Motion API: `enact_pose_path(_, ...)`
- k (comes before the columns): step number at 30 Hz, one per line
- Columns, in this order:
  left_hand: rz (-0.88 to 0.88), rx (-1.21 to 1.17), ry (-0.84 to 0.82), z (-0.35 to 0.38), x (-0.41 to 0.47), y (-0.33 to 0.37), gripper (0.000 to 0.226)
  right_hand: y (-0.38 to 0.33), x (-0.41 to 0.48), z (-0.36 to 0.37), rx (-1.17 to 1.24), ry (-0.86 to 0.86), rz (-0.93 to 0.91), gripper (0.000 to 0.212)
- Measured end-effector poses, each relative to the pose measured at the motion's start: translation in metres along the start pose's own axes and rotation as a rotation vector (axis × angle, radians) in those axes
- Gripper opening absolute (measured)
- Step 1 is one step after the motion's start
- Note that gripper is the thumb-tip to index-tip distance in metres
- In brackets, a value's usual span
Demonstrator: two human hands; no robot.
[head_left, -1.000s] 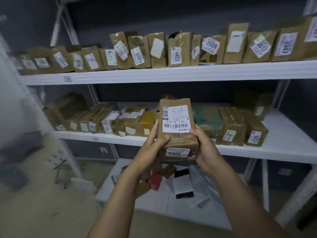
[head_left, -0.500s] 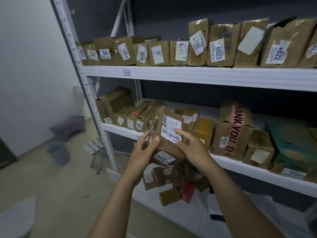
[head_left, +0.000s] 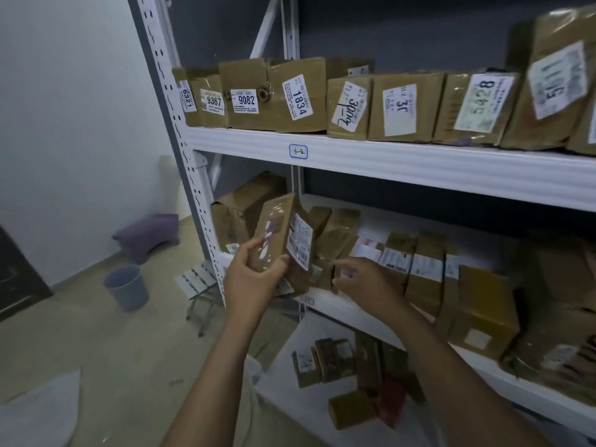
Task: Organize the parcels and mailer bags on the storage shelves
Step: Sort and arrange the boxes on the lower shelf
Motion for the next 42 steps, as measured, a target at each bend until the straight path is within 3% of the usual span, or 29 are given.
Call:
enact_pose_path(7,0.125,0.022,-0.148,0.009,0.091,-0.019,0.044,-0.004,0.058,0.029,-0.181,0.081,-0.011,0.029)
enact_pose_path(15,0.178,-0.026,-0.371,0.026,0.166,-0.038,0.038,-0.006,0.124,0.064,-0.733,-0.042,0.039,0.063)
enact_pose_path(19,0.172,-0.038,-0.429,0.037,0.176,-0.043,0.034,0.014,0.132,0.070,-0.779,-0.173,0.198,0.070)
enact_pose_path(22,0.145,-0.064,-0.466,0.044,0.178,-0.045,0.034,0.024,0.130,0.072,-0.751,-0.173,0.231,0.082)
enact_pose_path(27,0.128,-0.070,-0.449,0.052,0.180,-0.050,0.037,0.028,0.134,0.075,-0.723,-0.135,0.205,0.077)
enact_pose_path(31,0.164,-0.002,-0.369,0.047,0.186,-0.052,0.041,0.012,0.138,0.077,-0.661,-0.066,0.040,0.076)
enact_pose_path(36,0.219,0.059,-0.277,0.035,0.198,-0.041,0.046,-0.007,0.154,0.094,-0.622,-0.146,-0.030,0.084)
enact_pose_path(42,0.233,0.093,-0.257,0.027,0.204,-0.038,0.045,0.005,0.166,0.115,-0.856,-0.278,0.027,0.073)
Point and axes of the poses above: each hand's wrist, its own x-axis towards the middle knuckle, its own z-axis out of the palm, y = z × x, the point moved 4 cm from there along x, towards the middle knuckle, and after that the axes turned 5 degrees about x, right-handed, at the moved point
